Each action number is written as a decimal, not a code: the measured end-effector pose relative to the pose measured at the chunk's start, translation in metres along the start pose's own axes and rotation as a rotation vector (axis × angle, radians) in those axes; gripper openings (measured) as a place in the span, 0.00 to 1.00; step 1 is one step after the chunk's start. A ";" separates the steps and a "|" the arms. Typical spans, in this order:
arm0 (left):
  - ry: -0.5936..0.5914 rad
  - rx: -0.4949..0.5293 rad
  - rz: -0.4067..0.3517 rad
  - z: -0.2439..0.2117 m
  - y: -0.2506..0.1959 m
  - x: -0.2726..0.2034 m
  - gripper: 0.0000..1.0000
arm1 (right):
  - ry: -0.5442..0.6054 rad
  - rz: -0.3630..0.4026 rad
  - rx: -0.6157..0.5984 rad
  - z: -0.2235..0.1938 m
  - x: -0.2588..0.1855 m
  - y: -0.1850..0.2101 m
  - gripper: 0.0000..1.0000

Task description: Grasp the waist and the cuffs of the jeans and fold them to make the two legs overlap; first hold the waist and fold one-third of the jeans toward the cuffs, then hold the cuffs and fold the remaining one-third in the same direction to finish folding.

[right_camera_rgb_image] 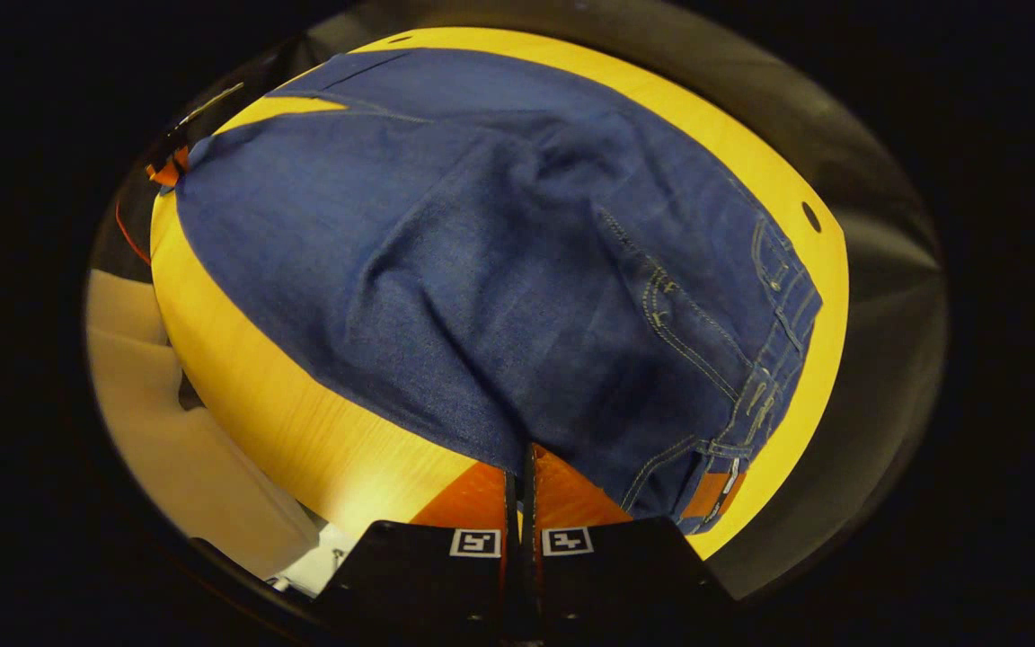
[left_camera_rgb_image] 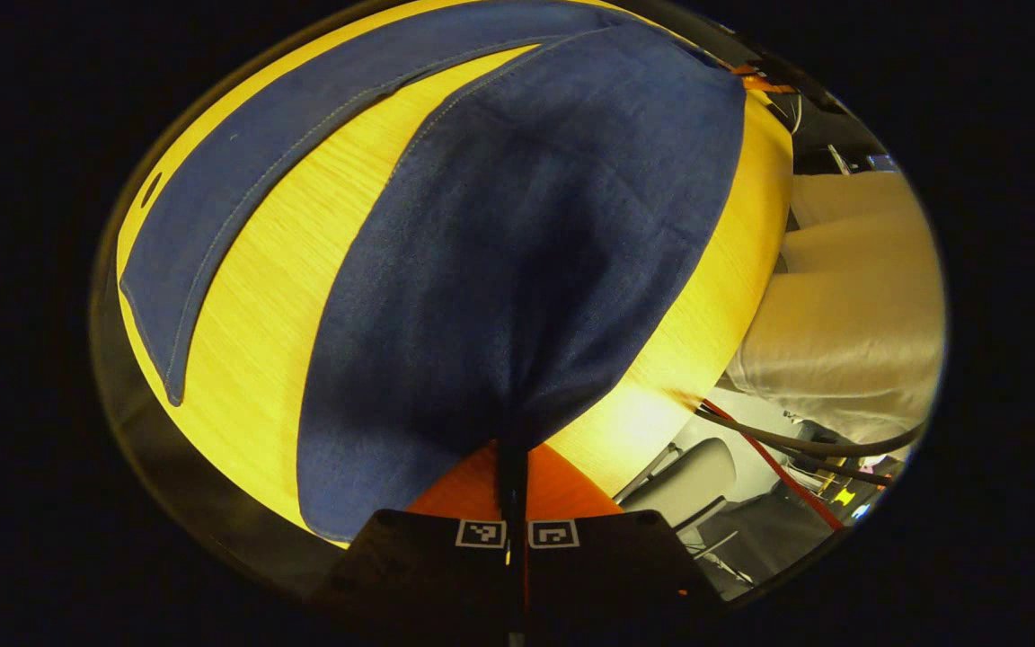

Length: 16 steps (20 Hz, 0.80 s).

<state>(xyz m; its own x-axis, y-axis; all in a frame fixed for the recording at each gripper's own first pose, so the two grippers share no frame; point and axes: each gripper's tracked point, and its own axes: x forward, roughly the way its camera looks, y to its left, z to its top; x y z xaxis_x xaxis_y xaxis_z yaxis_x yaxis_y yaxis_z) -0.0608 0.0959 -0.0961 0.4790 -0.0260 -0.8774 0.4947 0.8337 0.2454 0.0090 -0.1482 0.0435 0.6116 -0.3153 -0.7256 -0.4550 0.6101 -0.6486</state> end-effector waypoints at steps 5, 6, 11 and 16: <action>0.027 0.016 0.045 0.017 0.022 -0.053 0.00 | -0.079 0.018 0.162 0.033 -0.019 -0.021 0.03; 0.034 0.021 0.065 0.025 0.031 -0.065 0.00 | -0.105 0.017 0.200 0.047 -0.026 -0.027 0.03; 0.087 0.058 0.153 0.048 0.076 -0.108 0.00 | -0.236 -0.035 0.329 0.116 -0.047 -0.063 0.02; 0.118 0.095 0.246 0.081 0.131 -0.135 0.00 | -0.277 -0.081 0.365 0.165 -0.050 -0.086 0.02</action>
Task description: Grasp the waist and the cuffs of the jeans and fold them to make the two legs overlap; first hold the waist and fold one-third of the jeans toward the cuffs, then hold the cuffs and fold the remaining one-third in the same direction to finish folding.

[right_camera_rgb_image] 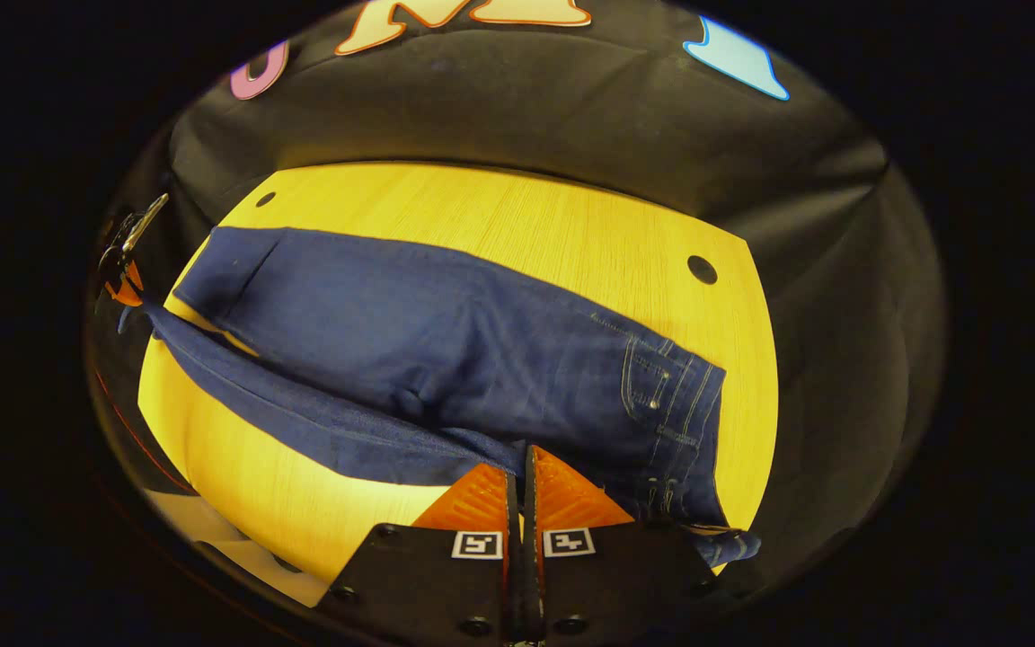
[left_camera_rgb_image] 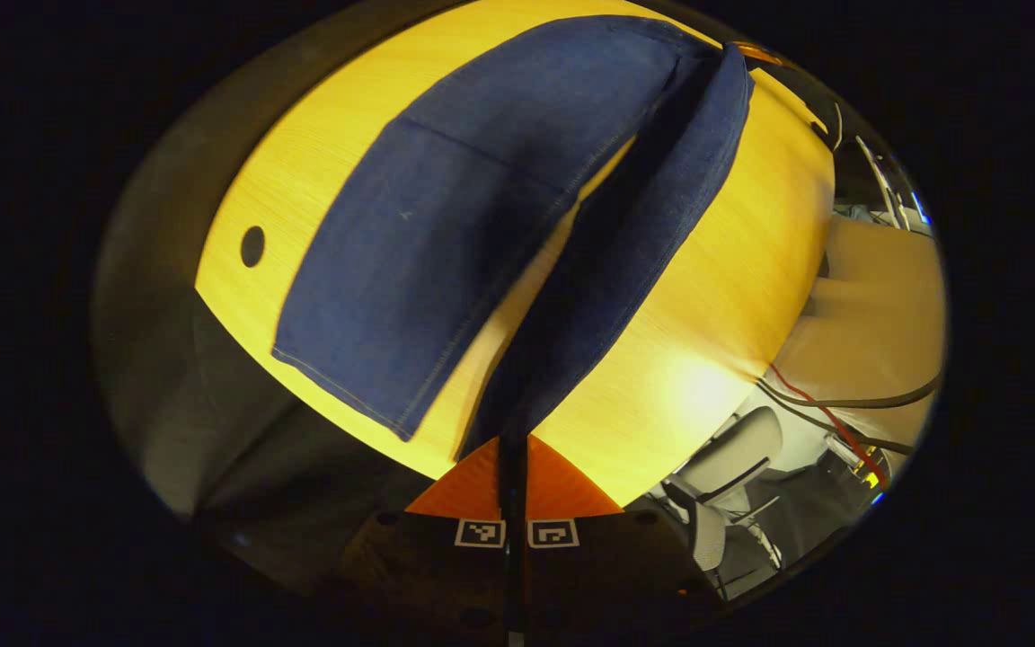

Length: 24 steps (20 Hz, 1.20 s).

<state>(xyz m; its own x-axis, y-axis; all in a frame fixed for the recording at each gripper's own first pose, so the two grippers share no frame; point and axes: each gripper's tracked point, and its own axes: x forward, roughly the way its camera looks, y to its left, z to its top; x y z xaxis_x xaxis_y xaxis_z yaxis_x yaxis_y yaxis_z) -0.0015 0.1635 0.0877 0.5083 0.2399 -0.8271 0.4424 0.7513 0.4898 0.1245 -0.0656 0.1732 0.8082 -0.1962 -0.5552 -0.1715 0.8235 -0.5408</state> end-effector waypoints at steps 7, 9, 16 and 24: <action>-0.046 0.002 0.102 0.056 0.084 0.001 0.00 | -0.107 -0.019 0.139 0.078 0.034 -0.013 0.02; -0.078 -0.014 0.129 0.075 0.104 0.017 0.00 | -0.097 -0.029 0.134 0.087 0.055 -0.015 0.00; -0.145 -0.092 0.173 0.112 0.139 0.072 0.00 | -0.025 -0.026 0.153 0.080 0.127 -0.009 0.02; -0.172 -0.136 0.252 0.117 0.152 0.079 0.13 | -0.056 0.082 0.307 0.085 0.134 -0.006 0.11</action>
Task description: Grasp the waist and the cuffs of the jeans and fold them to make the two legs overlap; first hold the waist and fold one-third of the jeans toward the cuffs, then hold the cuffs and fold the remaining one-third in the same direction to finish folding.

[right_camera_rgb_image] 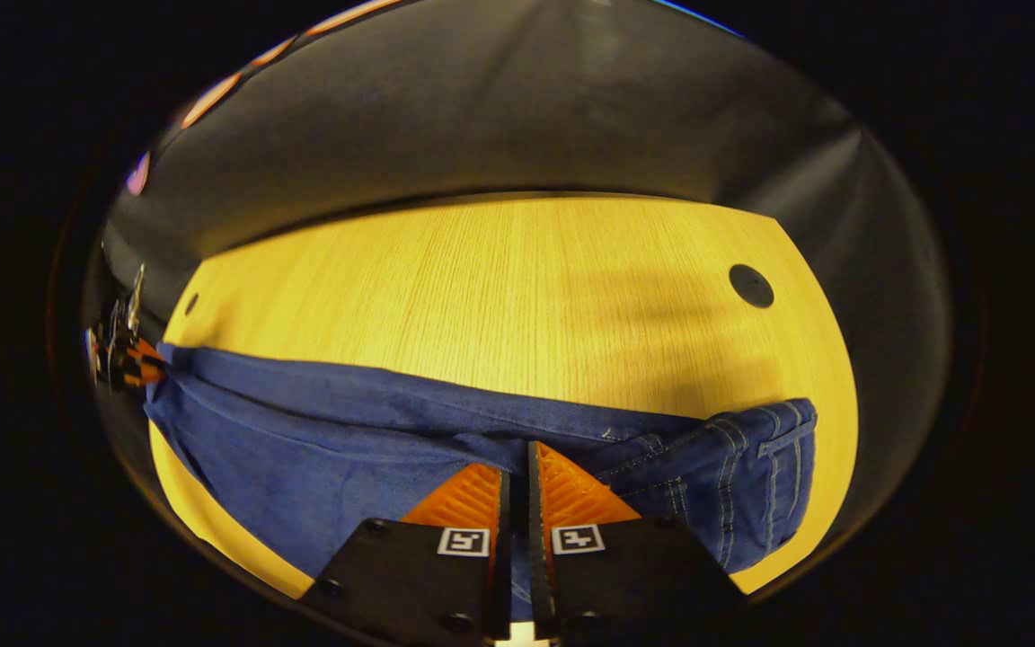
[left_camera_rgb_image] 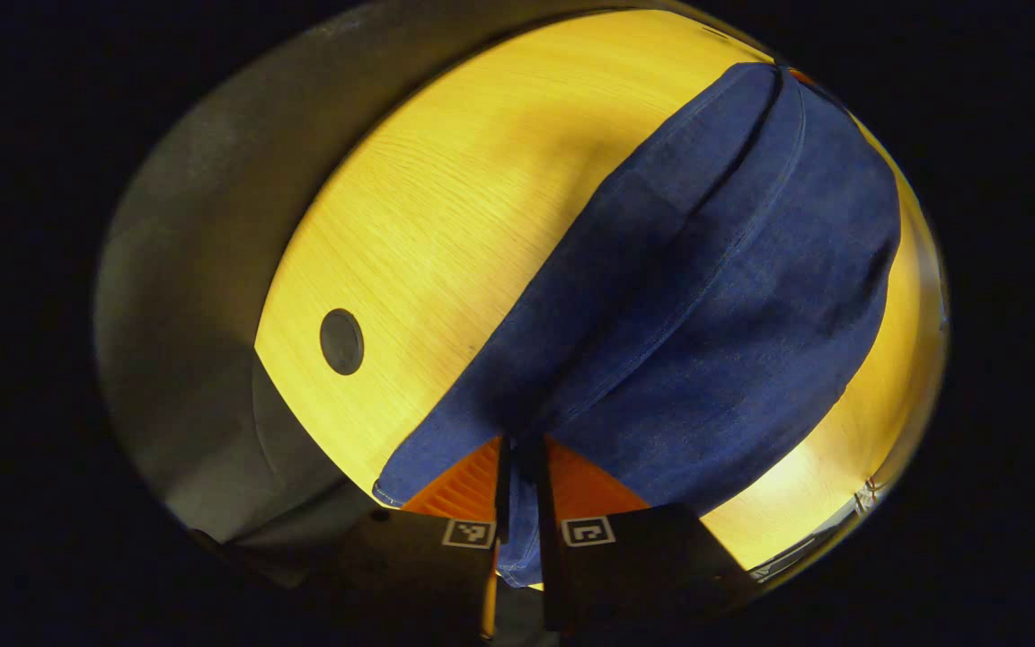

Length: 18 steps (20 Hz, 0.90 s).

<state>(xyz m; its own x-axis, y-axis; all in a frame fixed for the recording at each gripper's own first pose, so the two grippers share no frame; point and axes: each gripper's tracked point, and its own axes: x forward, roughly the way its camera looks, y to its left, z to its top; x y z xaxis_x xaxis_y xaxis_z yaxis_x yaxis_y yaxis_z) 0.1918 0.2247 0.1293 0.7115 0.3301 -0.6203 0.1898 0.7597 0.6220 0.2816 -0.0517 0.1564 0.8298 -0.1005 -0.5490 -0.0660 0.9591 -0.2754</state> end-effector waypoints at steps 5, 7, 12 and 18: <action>-0.098 -0.065 0.187 0.010 0.041 -0.016 0.83 | -0.072 0.057 0.123 0.011 -0.007 -0.016 0.48; -0.127 -0.090 0.272 0.016 0.056 -0.022 0.90 | -0.100 0.082 0.163 0.019 -0.020 -0.022 0.76; -0.203 -0.219 0.381 0.025 0.068 -0.043 0.90 | -0.189 -0.021 0.200 0.030 -0.060 -0.084 0.92; -0.380 -0.574 0.337 0.003 0.031 -0.041 0.93 | -0.179 -0.144 0.297 -0.020 -0.090 -0.163 0.92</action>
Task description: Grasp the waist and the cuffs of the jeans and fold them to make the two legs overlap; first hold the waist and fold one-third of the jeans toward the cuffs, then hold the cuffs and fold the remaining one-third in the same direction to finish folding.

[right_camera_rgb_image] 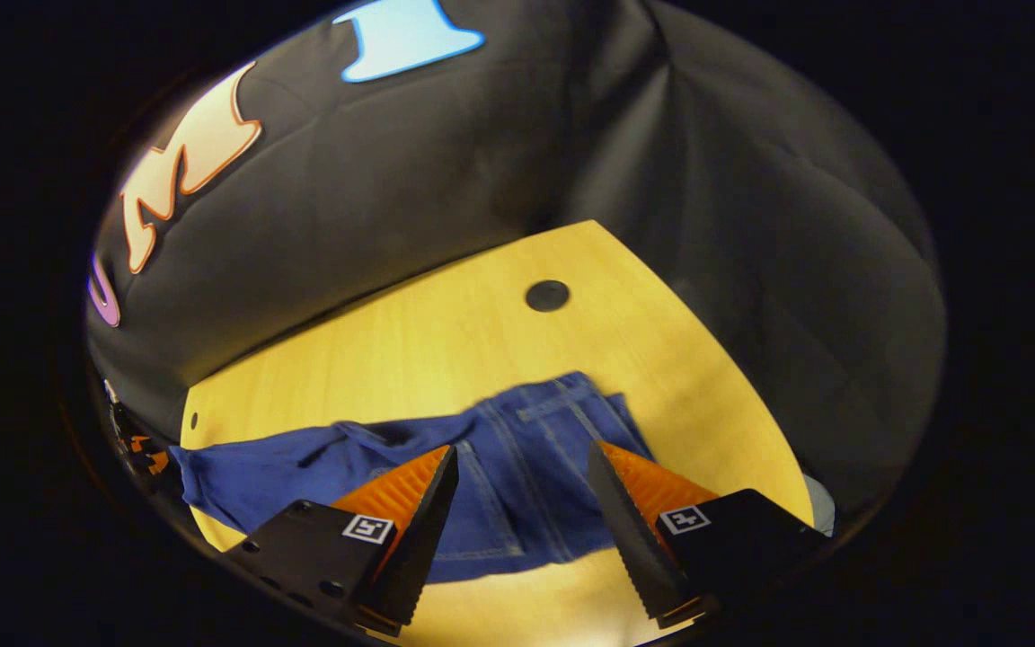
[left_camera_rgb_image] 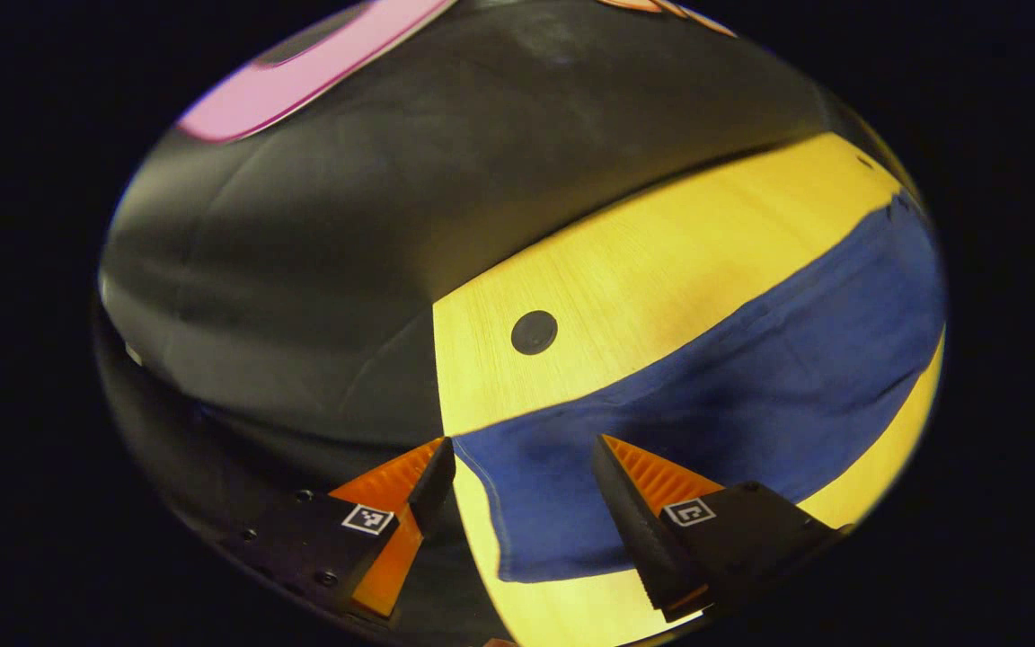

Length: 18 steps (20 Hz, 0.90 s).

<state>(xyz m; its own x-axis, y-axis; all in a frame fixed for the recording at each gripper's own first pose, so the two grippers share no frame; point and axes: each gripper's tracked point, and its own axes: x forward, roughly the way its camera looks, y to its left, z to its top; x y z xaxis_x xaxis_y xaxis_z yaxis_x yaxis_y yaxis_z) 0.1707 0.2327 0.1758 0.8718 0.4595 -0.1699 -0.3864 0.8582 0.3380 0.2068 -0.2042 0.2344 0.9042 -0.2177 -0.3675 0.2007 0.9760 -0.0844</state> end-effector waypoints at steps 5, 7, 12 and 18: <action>-0.061 -0.156 0.019 -0.013 0.002 0.010 0.94 | 0.027 -0.044 0.073 -0.026 -0.002 -0.046 0.92; -0.067 -0.212 0.023 -0.015 0.001 0.014 0.94 | 0.044 -0.052 0.078 -0.034 0.004 -0.060 0.92; -0.065 -0.351 0.013 -0.009 0.002 0.017 0.95 | 0.074 -0.011 0.089 -0.049 0.017 -0.068 0.92; -0.050 -0.395 0.051 -0.005 0.004 0.018 0.95 | 0.072 0.017 0.044 -0.055 0.029 -0.069 0.84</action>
<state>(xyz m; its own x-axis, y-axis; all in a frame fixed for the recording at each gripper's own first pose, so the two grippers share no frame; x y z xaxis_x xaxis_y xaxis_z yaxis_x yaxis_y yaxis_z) 0.1831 0.2453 0.1695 0.8581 0.5007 -0.1139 -0.5075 0.8608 -0.0387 0.1985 -0.2783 0.1787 0.8787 -0.1993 -0.4338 0.2033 0.9784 -0.0376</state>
